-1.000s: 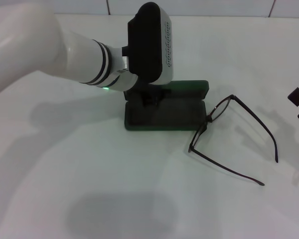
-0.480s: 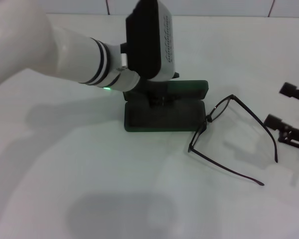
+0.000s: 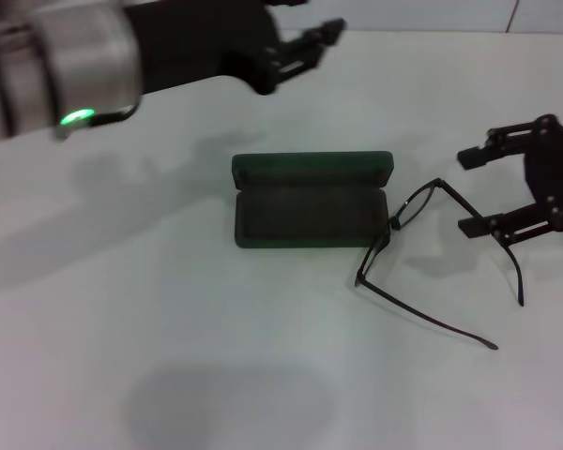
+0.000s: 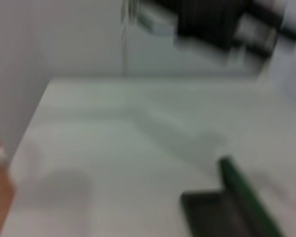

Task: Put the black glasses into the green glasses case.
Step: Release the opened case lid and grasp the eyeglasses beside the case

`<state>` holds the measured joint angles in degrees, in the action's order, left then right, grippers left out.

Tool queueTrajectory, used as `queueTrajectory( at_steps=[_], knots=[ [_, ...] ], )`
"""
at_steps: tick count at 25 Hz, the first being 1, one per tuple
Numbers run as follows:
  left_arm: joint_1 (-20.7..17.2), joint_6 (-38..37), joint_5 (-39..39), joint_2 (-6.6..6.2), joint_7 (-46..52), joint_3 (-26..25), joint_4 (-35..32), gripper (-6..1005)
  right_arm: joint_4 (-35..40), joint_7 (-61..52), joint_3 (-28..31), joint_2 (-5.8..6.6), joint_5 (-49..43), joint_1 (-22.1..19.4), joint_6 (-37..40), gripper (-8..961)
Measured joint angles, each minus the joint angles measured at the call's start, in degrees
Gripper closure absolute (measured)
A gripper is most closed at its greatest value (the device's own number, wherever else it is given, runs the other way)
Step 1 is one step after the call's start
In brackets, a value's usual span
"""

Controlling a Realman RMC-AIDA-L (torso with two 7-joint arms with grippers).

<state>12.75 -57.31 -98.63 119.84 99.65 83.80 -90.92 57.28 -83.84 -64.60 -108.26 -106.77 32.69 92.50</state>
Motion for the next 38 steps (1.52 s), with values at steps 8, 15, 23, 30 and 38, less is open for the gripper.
queueTrajectory(
  at_steps=[8, 15, 23, 30, 38],
  knots=[
    [-13.5, -13.7, 31.0, -0.06, -26.5, -3.7, 17.8, 549, -1.4, -5.7, -1.9, -5.59, -29.3, 18.6, 5.9, 215],
    [-8.9, -34.7, 36.2, -0.05, -36.8, -17.8, 46.1, 808, -3.3, -6.4, -11.7, -7.68, -34.9, 27.8, 2.5, 243],
    [-4.8, -42.1, 35.7, -0.50, -47.5, -23.1, 64.4, 887, -5.5, -5.8, -25.2, -7.89, -34.0, 31.3, -4.6, 266],
    [-5.8, -42.3, 35.7, -0.26, -50.5, -23.1, 67.7, 893, -6.8, -5.4, -34.9, -7.92, -32.8, 31.1, -11.7, 339],
    [-5.6, -42.5, 35.7, -0.16, -52.1, -23.2, 70.4, 899, -8.5, -5.2, -38.0, -7.93, -31.6, 31.2, -14.3, 344]
  ],
)
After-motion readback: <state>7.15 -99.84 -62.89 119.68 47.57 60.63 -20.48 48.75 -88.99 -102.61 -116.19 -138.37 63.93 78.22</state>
